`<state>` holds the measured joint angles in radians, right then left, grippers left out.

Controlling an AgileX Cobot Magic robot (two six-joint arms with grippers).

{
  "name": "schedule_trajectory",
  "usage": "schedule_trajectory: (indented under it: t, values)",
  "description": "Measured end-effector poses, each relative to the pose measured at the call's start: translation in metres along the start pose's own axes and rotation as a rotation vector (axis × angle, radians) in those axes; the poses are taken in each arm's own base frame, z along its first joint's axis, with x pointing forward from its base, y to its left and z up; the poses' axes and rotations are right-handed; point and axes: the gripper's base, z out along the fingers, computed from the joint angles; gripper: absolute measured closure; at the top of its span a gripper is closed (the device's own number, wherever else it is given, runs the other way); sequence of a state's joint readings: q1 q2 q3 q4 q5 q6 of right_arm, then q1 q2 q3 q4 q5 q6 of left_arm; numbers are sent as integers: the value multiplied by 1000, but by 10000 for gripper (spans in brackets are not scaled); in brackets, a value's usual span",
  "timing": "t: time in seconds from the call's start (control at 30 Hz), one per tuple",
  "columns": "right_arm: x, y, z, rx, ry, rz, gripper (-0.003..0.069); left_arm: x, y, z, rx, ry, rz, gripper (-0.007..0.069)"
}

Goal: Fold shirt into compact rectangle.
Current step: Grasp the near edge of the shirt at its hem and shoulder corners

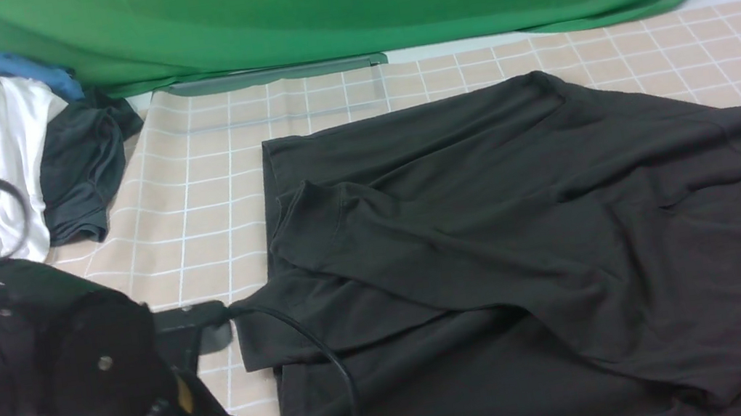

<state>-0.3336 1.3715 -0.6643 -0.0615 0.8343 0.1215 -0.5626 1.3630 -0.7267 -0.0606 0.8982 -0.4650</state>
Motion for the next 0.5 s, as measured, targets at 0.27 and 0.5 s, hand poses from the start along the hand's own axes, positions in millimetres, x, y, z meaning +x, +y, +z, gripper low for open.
schedule_trajectory:
  t: [0.27, 0.5]
  values:
    - [-31, 3, 19, -6, -37, -38, 32, -8, 14, -1, -3, -13, -27, 604]
    - [-42, 5, 41, -8, -31, -66, 56, -8, 15, -1, 9, -12, -22, 604]
